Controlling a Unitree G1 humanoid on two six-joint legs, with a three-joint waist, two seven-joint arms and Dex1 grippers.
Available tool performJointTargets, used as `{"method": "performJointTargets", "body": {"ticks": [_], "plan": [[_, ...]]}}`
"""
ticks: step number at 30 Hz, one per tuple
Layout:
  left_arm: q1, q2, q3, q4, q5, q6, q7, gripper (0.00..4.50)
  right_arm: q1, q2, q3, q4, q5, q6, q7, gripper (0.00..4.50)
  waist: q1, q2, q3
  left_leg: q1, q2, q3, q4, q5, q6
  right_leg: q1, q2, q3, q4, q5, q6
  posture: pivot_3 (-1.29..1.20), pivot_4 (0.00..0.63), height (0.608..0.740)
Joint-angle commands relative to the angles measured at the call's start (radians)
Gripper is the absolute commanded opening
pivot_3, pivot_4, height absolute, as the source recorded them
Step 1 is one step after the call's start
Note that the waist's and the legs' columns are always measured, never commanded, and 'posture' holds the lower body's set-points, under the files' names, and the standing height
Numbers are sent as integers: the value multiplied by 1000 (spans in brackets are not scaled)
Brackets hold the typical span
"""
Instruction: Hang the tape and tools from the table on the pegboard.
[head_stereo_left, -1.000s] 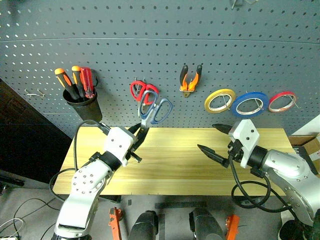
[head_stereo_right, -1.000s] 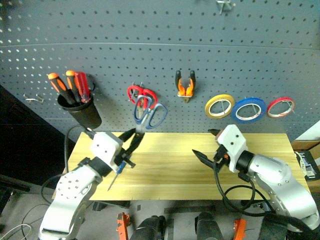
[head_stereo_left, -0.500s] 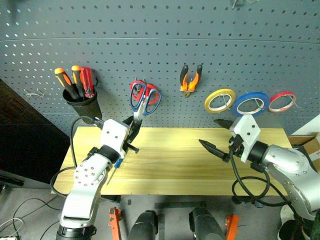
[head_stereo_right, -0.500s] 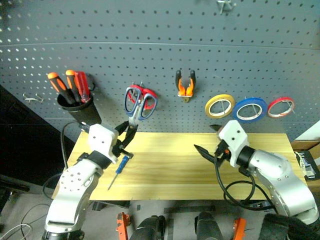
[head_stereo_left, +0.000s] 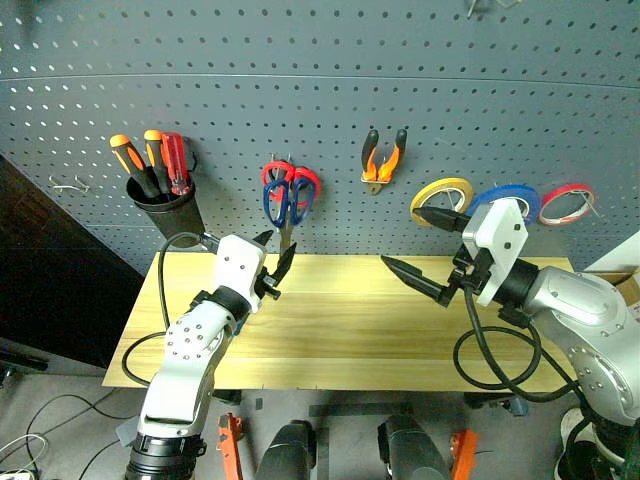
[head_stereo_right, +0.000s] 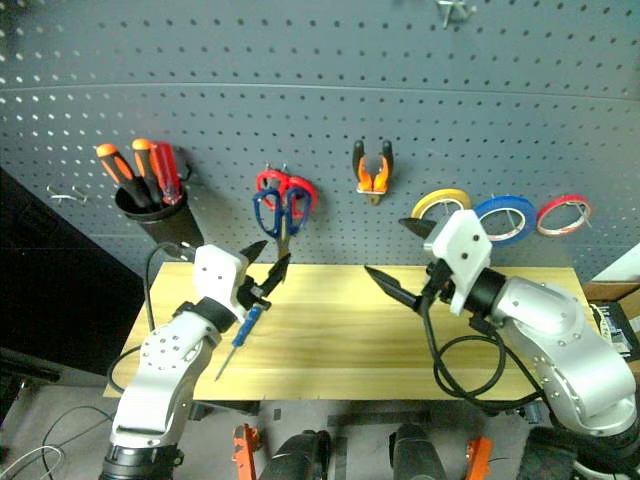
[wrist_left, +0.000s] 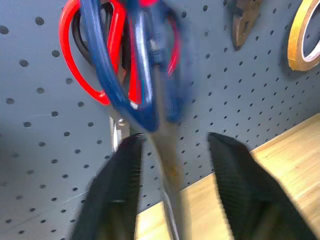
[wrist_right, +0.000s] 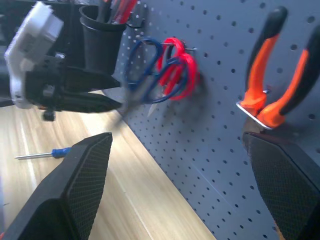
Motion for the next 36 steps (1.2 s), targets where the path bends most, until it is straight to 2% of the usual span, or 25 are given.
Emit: {"method": "performJointTargets", "body": {"ticks": [1,4,8,12,15,22,28,32,36], "plan": [[41,13,4,-46,-14,19,-13,3576,20,-2,5,-45,10,1,-7,4500,0,0,0,0,0,0,0,0,0,0,0,0,0,0,0,-139,232,740],[116,62,4,-42,-27,115,-56,4476,27,9,19,-47,15,39,-34,4500,-6,0,0,0,0,1,0,0,0,0,0,1,0,0,0,-138,234,740],[150,108,46,14,-30,265,-55,4476,43,26,41,-51,36,145,-86,4500,-2,1,0,0,1,0,0,0,0,-1,1,0,1,0,0,-133,237,740],[72,151,106,160,-31,397,-29,4476,44,78,74,-38,63,328,-186,4500,0,0,1,1,1,-1,0,0,0,0,1,-1,2,0,0,-127,239,740],[19,194,76,245,-17,441,-59,4476,23,117,81,-42,92,402,-207,4500,1,0,1,1,0,-2,0,0,0,-1,0,-1,2,0,0,-126,242,740],[-124,231,20,470,-20,534,-131,4476,-24,149,144,-57,103,461,-220,4500,-1,0,1,0,-1,-2,0,0,0,-2,0,0,1,0,0,-131,247,740],[-164,229,-12,589,-11,559,-150,4476,-51,144,178,-60,110,462,-209,4500,-5,0,1,0,0,-1,0,0,0,-2,0,0,1,0,0,-143,246,740],[-187,208,28,670,-26,566,-115,3618,-57,128,184,-70,128,456,-183,4500,-4,0,1,0,0,-2,0,0,0,-2,0,0,1,0,0,-146,243,740],[-191,203,28,719,-20,541,-111,2246,-65,109,198,-71,120,441,-164,4500,-4,0,1,0,-1,-1,0,0,0,-2,-1,0,1,0,0,-150,239,740]]}}
